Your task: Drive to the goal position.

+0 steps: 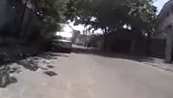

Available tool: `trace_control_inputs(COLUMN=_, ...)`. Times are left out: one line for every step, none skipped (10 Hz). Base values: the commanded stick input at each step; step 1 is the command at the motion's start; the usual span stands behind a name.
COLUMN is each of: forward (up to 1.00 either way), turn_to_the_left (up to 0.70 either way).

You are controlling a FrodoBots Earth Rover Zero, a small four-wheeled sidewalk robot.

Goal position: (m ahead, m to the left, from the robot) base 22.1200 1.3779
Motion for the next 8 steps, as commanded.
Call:
trace_control_inputs(forward=1.00, turn_to_the_left=0.00)
trace_control_inputs(forward=1.00, turn_to_the_left=0.00)
trace_control_inputs(forward=1.00, turn_to_the_left=0.00)
trace_control_inputs(forward=1.00, turn_to_the_left=0.00)
trace_control_inputs(forward=1.00, turn_to_the_left=-0.01)
trace_control_inputs(forward=1.00, turn_to_the_left=-0.02)
trace_control_inputs(forward=1.00, turn_to_the_left=-0.02)
trace_control_inputs(forward=1.00, turn_to_the_left=-0.02)
